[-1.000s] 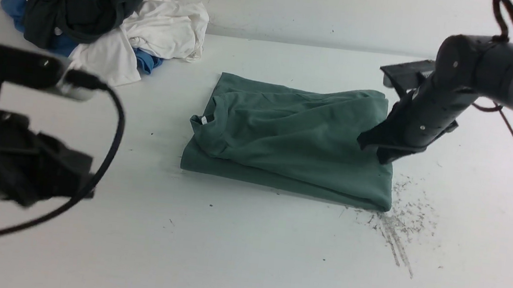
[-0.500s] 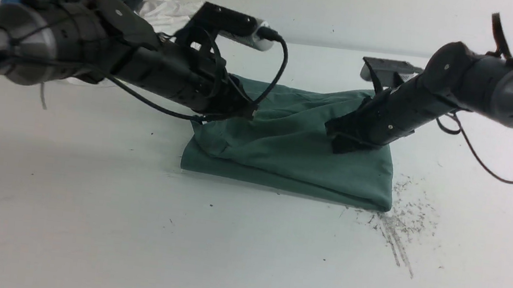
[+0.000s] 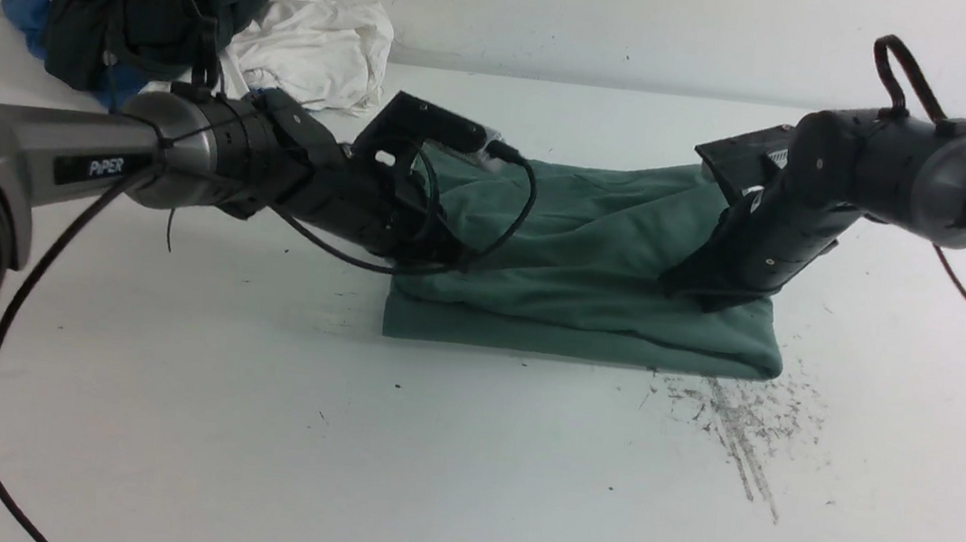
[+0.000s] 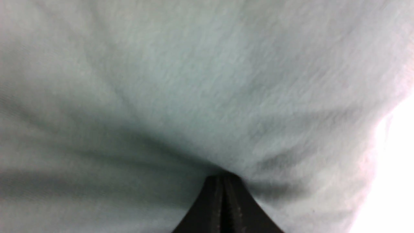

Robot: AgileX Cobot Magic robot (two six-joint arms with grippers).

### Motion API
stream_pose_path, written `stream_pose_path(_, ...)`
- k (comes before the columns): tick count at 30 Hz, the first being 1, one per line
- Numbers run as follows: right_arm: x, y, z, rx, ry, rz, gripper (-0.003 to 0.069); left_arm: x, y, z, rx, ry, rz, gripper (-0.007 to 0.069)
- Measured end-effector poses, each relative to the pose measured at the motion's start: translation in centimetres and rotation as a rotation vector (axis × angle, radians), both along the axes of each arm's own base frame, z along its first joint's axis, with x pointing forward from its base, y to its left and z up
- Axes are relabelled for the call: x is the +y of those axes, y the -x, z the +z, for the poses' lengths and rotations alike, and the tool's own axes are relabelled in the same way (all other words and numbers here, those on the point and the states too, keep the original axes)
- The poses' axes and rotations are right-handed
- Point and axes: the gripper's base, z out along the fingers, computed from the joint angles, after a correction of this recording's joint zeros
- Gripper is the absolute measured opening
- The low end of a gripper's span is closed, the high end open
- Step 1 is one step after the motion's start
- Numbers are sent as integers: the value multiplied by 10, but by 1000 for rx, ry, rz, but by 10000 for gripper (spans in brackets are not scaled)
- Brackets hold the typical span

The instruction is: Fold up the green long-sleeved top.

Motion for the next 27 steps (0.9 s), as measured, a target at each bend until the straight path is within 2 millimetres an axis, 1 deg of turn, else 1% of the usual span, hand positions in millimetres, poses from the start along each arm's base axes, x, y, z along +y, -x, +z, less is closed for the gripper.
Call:
stream_pose_path(1,0,1,2,-3,1,1,-14,0,1,4,-8,2,0,-7)
stream_pose_path(2,-1,3,9,-6,2,7,-14,1,3,20,-44,6,-5,-7)
stream_pose_path(3,0,8,31,-26,-21,16,-14,4,14,64,-135,14,-24,-7)
stream_pose_path(4,0,9,34,-30,-21,18,-14,5,16,69,-146,14,-27,-7)
stream_pose_path(5,0,17,63,-61,-52,25,-14,10,30,107,-222,12,-49,-7)
stream_pose_path(6,-1,24,86,-94,-69,32,-14,14,43,133,-274,11,-64,-7)
stream_pose_path(7,-3,36,114,-131,-80,44,-14,19,57,158,-322,1,-79,-7)
stream_pose_path(8,-6,47,139,-170,-88,51,-14,24,73,181,-360,-6,-93,-7)
stream_pose_path(9,-9,56,158,-205,-92,52,-14,28,86,198,-385,-8,-107,-7)
stream_pose_path(10,-13,70,181,-242,-89,54,-14,34,108,220,-411,-23,-124,-7)
stream_pose_path(11,-17,83,203,-287,-93,51,-14,38,122,233,-420,-35,-132,-7)
stream_pose_path(12,-20,92,215,-313,-95,46,-14,43,137,243,-424,-48,-135,-7)
stream_pose_path(13,-25,110,238,-368,-106,37,-14,49,155,252,-417,-70,-128,-7)
stream_pose_path(14,-31,128,256,-419,-116,27,-14,56,176,260,-415,-86,-120,-7)
stream_pose_path(15,-31,128,255,-416,-115,26,-14,58,179,258,-405,-96,-112,-7)
stream_pose_path(16,-39,158,277,-504,-139,16,-14,70,205,259,-403,-129,-77,-7)
stream_pose_path(17,-43,174,285,-551,-157,8,-14,78,220,257,-404,-140,-42,-7)
stream_pose_path(18,-47,189,291,-599,-174,1,-14,85,234,252,-408,-146,-2,-7)
stream_pose_path(19,-48,193,291,-600,-175,1,-14,87,236,251,-412,-153,0,-7)
stream_pose_path(20,-53,214,293,-673,-206,-6,-14,97,255,242,-416,-150,63,-7)
stream_pose_path(21,-56,228,291,-716,-233,-8,-14,104,268,235,-424,-153,101,-7)
stream_pose_path(22,-60,246,285,-756,-262,-11,-14,111,285,229,-449,-155,132,-7)
stream_pose_path(23,-60,248,285,-779,-271,-11,-14,113,286,223,-438,-163,138,-7)
stream_pose_path(24,-63,262,277,-823,-301,-15,-14,118,300,212,-448,-176,156,-7)
stream_pose_path(25,-68,283,261,-889,-356,-27,-14,126,321,194,-472,-205,176,-7)
stream_pose_path(26,-68,286,258,-882,-360,-29,-14,128,326,194,-490,-204,181,-7)
stream_pose_path(27,-73,304,242,-951,-417,-48,-14,134,341,175,-509,-234,191,-7)
